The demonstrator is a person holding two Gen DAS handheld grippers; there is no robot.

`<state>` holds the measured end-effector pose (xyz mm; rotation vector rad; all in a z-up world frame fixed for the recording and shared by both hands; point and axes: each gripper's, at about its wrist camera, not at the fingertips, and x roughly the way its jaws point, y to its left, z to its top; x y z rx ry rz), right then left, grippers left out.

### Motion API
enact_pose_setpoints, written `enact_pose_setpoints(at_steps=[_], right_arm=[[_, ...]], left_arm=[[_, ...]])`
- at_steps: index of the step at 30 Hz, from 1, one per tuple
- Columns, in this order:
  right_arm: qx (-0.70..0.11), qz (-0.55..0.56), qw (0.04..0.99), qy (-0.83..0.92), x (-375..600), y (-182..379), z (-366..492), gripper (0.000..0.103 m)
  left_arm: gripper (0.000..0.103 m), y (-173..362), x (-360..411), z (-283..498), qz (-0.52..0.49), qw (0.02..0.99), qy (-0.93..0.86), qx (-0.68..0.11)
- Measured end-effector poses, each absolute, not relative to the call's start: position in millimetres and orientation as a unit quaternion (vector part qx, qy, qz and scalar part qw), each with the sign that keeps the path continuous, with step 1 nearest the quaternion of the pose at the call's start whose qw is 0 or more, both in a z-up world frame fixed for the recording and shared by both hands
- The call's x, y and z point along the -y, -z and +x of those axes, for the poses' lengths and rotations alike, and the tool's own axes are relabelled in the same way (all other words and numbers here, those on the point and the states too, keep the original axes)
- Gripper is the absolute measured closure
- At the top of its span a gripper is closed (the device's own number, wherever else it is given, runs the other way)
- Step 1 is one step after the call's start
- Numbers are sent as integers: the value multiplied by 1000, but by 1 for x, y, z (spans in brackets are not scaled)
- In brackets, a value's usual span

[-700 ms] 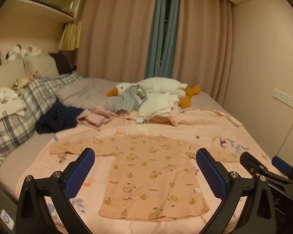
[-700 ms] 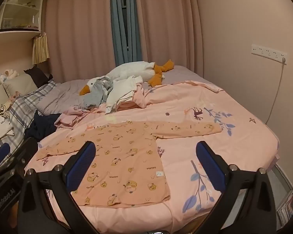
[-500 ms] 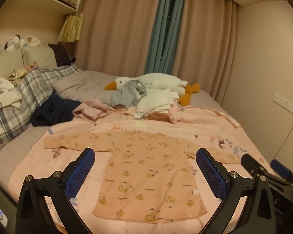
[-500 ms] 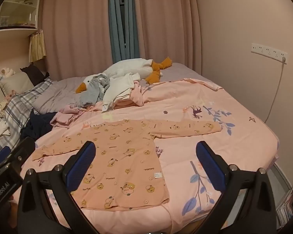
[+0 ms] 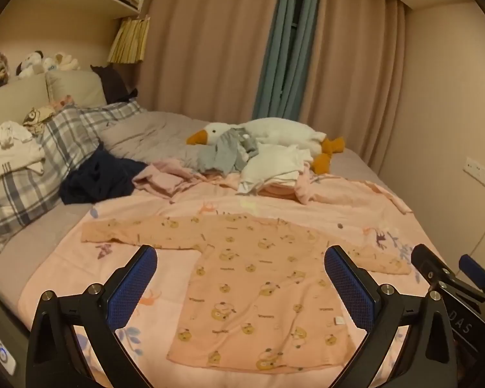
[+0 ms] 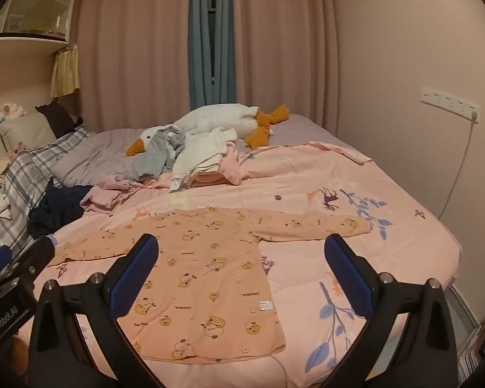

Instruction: Fold small clothes

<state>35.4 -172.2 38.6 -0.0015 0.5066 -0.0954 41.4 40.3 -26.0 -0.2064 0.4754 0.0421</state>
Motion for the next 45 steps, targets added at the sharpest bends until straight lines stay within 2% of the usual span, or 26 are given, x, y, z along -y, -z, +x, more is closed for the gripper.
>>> enact_pose_setpoints(at_steps=[21, 45], right_arm=[[-227, -18, 973, 36, 146, -35, 40, 0], [-254, -9, 967, 23, 146, -28, 47, 0]], left_arm=[[0, 23, -44, 43, -91, 970, -47, -221], [0, 29, -43, 47, -76, 967, -74, -233]])
